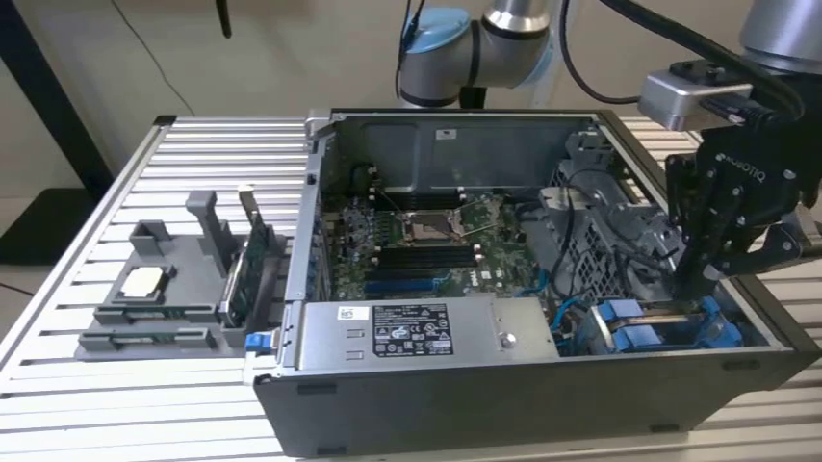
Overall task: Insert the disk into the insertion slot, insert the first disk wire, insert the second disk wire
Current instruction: 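Insert the first disk wire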
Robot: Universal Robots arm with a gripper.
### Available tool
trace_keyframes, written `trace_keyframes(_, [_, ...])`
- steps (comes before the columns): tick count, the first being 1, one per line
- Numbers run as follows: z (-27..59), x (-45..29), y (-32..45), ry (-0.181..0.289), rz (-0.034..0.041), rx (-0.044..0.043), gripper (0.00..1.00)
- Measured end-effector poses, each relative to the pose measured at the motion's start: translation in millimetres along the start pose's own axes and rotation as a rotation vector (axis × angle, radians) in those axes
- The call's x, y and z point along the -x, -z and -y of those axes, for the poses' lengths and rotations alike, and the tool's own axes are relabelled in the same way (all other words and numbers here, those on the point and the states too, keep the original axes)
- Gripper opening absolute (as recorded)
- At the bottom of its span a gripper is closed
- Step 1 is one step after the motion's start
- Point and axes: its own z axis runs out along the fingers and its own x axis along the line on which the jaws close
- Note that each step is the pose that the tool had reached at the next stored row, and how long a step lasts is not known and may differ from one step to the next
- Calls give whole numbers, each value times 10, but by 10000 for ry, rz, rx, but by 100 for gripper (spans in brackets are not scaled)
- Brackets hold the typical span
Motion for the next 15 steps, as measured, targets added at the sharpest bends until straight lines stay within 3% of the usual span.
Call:
trace_keyframes(7, [0,1,-3,1,-17,0,19])
trace_keyframes(15, [20,7,-60,6,-115,8,19])
